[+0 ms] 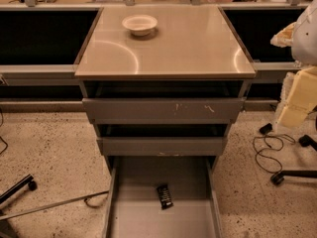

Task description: Pick rxbar chocolate from bottom drawer and place on counter

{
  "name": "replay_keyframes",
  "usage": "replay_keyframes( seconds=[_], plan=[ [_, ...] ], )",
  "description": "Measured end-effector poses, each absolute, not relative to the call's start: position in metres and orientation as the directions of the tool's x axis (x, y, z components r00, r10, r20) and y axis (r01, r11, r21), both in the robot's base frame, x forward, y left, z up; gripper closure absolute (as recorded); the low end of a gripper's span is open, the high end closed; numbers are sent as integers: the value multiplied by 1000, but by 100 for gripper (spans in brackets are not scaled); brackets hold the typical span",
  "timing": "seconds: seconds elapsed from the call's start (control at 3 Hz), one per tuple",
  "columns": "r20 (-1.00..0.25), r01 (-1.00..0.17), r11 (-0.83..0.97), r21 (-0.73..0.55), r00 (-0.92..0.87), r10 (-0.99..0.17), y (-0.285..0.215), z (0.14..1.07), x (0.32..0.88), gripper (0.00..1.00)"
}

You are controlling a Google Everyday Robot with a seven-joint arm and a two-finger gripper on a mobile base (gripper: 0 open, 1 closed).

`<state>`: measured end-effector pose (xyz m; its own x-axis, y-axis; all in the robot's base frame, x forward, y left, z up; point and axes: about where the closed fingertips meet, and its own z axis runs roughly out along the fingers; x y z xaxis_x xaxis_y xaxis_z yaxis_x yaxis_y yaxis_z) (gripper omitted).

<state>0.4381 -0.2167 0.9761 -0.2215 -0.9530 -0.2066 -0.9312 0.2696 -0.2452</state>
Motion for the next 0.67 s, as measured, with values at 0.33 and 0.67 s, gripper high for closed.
replay_keyframes(
  seconds=[0.33, 0.67],
  plan=[
    [-207, -931, 270, -245, -222, -953, -217, 976, 438, 0],
    [-247, -921, 297, -252, -236, -940, -220, 954, 446, 0]
  ],
)
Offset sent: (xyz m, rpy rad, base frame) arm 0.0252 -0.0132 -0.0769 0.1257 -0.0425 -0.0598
